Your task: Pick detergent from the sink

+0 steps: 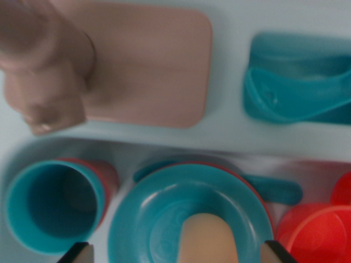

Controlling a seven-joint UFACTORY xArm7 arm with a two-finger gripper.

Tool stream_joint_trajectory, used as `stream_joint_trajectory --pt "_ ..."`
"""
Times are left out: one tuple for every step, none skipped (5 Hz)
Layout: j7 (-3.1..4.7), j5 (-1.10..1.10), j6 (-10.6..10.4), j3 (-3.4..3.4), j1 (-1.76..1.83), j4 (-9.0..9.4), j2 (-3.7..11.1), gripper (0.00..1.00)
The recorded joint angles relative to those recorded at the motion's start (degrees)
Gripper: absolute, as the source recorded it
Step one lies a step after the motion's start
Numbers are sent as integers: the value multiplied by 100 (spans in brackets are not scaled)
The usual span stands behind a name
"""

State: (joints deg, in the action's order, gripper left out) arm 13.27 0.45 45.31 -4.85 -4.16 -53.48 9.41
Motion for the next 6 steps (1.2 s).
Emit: stream_joint_trajectory --pt "0 0 0 0 0 0 0 0" --pt "0 0 0 0 0 0 0 0" --pt "0 0 0 0 0 0 0 0" --pt "0 0 0 0 0 0 0 100" --pt "0 0 0 0 0 0 0 100" --pt "0 0 0 0 0 0 0 100"
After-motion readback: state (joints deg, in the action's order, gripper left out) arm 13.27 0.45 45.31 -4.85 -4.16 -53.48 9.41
